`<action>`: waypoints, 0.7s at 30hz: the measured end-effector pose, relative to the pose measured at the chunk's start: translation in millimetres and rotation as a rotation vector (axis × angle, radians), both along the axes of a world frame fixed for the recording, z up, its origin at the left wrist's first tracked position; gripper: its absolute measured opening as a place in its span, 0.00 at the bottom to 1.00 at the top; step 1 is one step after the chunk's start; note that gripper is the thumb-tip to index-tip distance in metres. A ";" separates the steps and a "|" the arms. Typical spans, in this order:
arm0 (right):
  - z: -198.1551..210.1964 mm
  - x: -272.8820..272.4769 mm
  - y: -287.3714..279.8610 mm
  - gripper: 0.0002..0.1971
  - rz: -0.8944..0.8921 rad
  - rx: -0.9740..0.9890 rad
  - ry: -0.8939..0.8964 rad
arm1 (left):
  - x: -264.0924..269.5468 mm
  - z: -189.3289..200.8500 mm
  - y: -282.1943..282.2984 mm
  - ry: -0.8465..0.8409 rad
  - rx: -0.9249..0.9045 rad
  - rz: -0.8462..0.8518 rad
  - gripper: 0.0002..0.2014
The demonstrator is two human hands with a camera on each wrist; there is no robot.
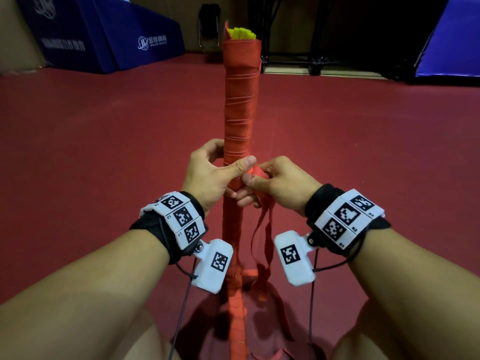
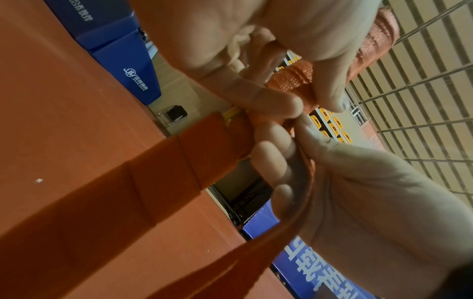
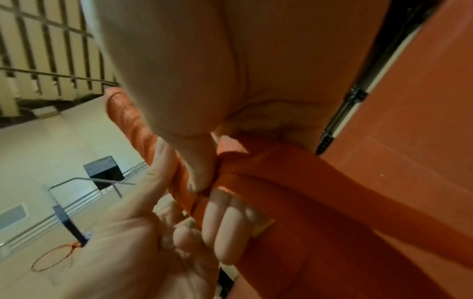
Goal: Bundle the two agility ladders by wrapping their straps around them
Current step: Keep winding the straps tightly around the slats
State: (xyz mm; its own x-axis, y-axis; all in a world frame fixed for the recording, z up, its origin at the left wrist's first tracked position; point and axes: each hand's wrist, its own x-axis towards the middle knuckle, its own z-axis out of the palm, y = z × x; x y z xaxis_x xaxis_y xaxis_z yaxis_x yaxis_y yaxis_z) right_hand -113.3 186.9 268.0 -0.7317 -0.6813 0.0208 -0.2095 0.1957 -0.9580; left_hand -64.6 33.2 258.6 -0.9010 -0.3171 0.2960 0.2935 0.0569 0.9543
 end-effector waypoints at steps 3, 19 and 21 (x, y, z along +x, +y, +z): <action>2.7 1.3 1.9 0.15 -0.017 0.077 0.063 | 0.0 1.3 -0.4 -0.002 0.005 -0.007 0.26; 7.2 10.1 -7.7 0.15 -0.075 0.345 0.323 | -6.4 -3.9 -4.3 -0.018 0.005 0.090 0.19; 7.2 13.2 -11.1 0.14 -0.079 0.410 0.382 | -5.7 -3.2 -3.2 -0.016 -0.024 0.103 0.19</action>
